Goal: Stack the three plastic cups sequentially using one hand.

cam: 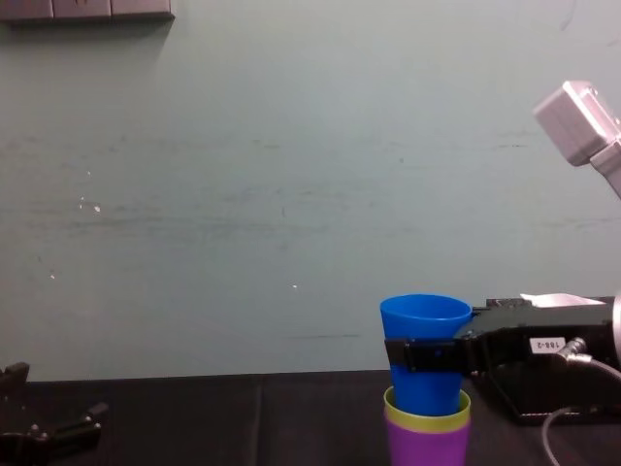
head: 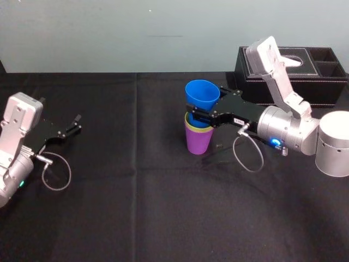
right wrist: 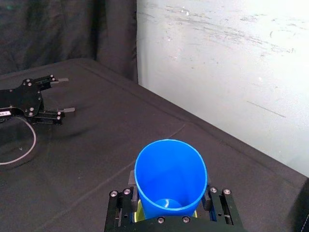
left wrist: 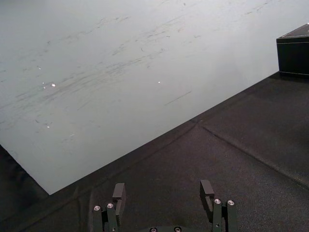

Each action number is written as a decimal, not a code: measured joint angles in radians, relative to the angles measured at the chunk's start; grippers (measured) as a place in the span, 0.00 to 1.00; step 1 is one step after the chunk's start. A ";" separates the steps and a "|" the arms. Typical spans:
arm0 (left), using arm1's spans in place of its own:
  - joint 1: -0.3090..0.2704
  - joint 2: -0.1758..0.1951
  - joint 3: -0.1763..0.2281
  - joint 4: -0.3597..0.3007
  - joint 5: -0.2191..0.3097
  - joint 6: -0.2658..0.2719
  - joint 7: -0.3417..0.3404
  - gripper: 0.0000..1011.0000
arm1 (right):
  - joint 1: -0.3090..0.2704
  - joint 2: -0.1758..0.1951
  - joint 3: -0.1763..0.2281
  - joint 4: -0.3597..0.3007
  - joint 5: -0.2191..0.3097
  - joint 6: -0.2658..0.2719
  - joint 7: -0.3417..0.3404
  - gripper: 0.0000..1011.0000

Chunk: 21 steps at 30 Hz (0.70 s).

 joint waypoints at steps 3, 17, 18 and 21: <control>0.000 0.000 0.000 0.000 0.000 0.000 0.000 1.00 | 0.000 -0.004 -0.003 0.010 -0.004 -0.004 0.006 0.72; 0.000 0.000 0.000 0.000 0.000 0.000 0.000 1.00 | -0.002 -0.009 -0.005 0.019 -0.009 -0.007 0.006 0.72; 0.000 0.000 0.000 0.000 0.000 0.000 0.000 1.00 | -0.002 -0.009 -0.005 0.019 -0.009 -0.007 0.006 0.72; 0.000 0.000 0.000 0.000 0.000 0.000 0.000 1.00 | -0.002 -0.009 -0.005 0.018 -0.009 -0.007 0.006 0.72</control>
